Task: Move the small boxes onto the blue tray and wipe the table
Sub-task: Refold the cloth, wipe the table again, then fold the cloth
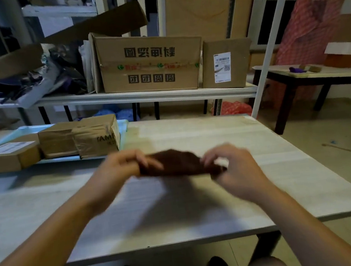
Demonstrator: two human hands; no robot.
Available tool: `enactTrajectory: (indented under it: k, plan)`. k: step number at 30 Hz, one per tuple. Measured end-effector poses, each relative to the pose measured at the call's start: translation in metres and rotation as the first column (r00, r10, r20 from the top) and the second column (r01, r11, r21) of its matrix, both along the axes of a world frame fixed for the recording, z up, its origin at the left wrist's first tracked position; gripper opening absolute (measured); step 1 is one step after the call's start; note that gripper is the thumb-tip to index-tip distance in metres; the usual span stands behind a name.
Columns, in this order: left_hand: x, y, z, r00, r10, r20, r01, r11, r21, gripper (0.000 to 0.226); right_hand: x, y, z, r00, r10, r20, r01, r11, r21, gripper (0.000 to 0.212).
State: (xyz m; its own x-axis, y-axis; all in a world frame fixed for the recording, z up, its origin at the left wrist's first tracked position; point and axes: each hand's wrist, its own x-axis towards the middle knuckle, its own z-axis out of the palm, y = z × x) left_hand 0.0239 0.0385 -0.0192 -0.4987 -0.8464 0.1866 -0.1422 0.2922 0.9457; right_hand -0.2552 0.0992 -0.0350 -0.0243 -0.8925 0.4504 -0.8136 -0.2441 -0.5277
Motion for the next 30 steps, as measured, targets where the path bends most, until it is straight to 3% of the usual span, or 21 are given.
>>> enactTrajectory:
  k: [2, 4, 9, 12, 17, 21, 24, 27, 29, 30]
  plan:
    - [0.010, 0.011, -0.033, 0.944, -0.142, 0.298, 0.141, 0.990, 0.027, 0.021, -0.002, 0.020, -0.034, 0.982, 0.107, -0.158, -0.062, 0.963, 0.264, 0.042]
    - [0.016, 0.015, -0.053, 0.902, -0.177, 0.393, 0.171, 0.984, 0.052, 0.018, -0.006, 0.029, -0.056, 0.975, 0.185, -0.125, -0.130, 0.925, 0.356, 0.034]
    - [0.016, 0.002, -0.052, 0.971, -0.060, 0.233, 0.036, 0.993, 0.109, 0.013, -0.010, 0.022, -0.052, 0.988, 0.156, 0.007, -0.148, 0.919, 0.364, 0.033]
    - [0.008, -0.010, -0.051, 0.970, 0.074, 0.230, -0.112, 0.982, 0.152, 0.011, -0.007, 0.012, -0.044, 0.982, 0.036, 0.183, -0.103, 0.922, 0.373, 0.022]
    - [-0.017, -0.030, -0.056, 0.884, 0.381, 0.271, -0.433, 0.886, 0.167, 0.009, 0.003, -0.036, -0.044, 0.945, -0.179, 0.275, 0.065, 0.924, 0.378, 0.007]
    - [-0.024, -0.047, -0.060, 0.831, 0.493, 0.258, -0.530, 0.843, 0.093, 0.011, 0.010, -0.071, -0.056, 0.897, -0.315, 0.312, 0.190, 0.909, 0.372, 0.004]
    - [-0.028, -0.051, -0.063, 0.802, 0.515, 0.304, -0.523, 0.850, -0.060, 0.024, 0.013, -0.079, -0.053, 0.899, -0.383, 0.215, 0.280, 0.877, 0.390, 0.019]
    - [-0.036, -0.036, -0.065, 0.755, 0.569, 0.325, -0.407, 0.796, -0.448, 0.040, 0.026, -0.070, -0.046, 0.927, -0.356, -0.117, 0.373, 0.907, 0.198, 0.047]
    - [-0.047, -0.030, -0.068, 0.772, 0.509, 0.381, -0.210, 0.770, -0.602, 0.047, 0.040, -0.067, -0.043, 0.926, -0.221, -0.307, 0.234, 0.972, 0.004, 0.057]
    - [-0.052, -0.031, -0.072, 0.754, 0.468, 0.461, -0.118, 0.786, -0.606, 0.053, 0.045, -0.069, -0.043, 0.931, -0.100, -0.351, 0.115, 0.993, 0.020, 0.057]
